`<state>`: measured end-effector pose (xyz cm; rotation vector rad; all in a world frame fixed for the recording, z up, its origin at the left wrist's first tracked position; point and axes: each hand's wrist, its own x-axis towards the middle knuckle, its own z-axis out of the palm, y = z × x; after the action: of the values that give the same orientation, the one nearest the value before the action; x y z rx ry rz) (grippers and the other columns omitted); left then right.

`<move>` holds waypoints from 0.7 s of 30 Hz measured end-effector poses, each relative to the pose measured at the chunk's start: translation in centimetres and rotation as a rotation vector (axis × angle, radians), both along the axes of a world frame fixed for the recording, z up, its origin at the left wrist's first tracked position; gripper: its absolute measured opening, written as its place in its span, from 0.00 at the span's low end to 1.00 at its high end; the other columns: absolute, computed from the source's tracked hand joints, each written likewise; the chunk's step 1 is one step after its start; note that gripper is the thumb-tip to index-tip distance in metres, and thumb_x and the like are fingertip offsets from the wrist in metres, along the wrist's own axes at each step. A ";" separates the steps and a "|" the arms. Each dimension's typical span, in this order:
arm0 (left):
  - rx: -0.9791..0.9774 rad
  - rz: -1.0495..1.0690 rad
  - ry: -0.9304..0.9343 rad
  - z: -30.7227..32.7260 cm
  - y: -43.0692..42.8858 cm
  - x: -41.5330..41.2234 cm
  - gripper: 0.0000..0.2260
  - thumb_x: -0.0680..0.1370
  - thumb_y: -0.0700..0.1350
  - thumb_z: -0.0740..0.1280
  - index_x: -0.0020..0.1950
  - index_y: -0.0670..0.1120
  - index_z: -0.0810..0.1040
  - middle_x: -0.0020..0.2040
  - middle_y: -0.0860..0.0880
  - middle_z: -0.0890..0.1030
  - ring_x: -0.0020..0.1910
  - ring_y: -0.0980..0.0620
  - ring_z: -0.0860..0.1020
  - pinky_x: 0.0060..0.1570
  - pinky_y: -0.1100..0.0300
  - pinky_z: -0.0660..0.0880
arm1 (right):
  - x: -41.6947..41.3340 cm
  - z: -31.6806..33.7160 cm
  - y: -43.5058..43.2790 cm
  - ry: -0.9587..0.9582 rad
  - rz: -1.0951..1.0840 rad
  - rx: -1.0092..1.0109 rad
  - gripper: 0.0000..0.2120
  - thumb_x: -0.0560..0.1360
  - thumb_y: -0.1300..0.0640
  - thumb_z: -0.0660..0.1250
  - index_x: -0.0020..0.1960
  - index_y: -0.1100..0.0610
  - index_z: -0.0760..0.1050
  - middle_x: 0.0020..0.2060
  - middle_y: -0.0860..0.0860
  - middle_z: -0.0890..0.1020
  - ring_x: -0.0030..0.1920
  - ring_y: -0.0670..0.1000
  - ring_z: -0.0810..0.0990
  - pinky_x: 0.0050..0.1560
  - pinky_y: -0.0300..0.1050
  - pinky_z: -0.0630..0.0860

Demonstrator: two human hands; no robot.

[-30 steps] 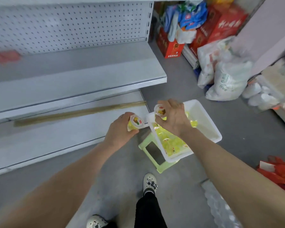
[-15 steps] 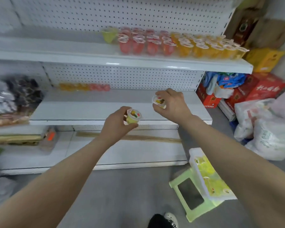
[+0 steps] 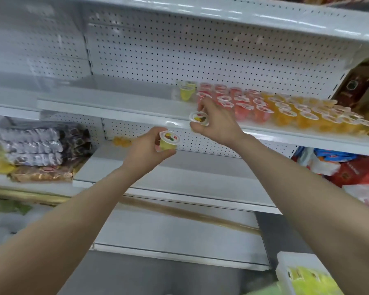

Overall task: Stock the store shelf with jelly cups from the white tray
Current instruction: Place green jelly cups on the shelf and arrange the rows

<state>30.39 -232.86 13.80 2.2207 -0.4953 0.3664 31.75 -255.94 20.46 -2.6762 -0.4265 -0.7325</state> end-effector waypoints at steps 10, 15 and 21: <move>-0.073 0.099 -0.052 4.4 -1.5 9.0 0.29 0.68 0.54 0.77 0.65 0.52 0.71 0.47 0.57 0.80 0.44 0.58 0.79 0.46 0.62 0.73 | 13.2 4.7 0.7 0.051 -0.143 -0.141 0.15 0.70 0.41 0.69 0.48 0.51 0.75 0.40 0.50 0.79 0.56 0.56 0.70 0.52 0.50 0.63; -0.119 0.121 0.001 4.3 -2.4 11.4 0.28 0.68 0.51 0.78 0.63 0.51 0.70 0.49 0.53 0.82 0.46 0.55 0.81 0.50 0.57 0.76 | 16.7 3.5 0.2 0.161 -0.205 -0.246 0.14 0.69 0.37 0.68 0.44 0.47 0.73 0.41 0.50 0.75 0.59 0.55 0.70 0.57 0.52 0.64; -0.147 0.117 0.009 4.2 -4.1 12.7 0.25 0.68 0.50 0.77 0.60 0.53 0.69 0.47 0.55 0.81 0.45 0.57 0.81 0.49 0.57 0.77 | 18.1 2.9 -0.7 0.196 -0.199 -0.283 0.17 0.67 0.34 0.69 0.45 0.47 0.75 0.45 0.52 0.79 0.60 0.55 0.70 0.60 0.55 0.68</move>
<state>43.11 -236.94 18.02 2.1125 -0.3235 0.4394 49.85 -256.66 23.38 -3.0551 -0.2294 -0.4843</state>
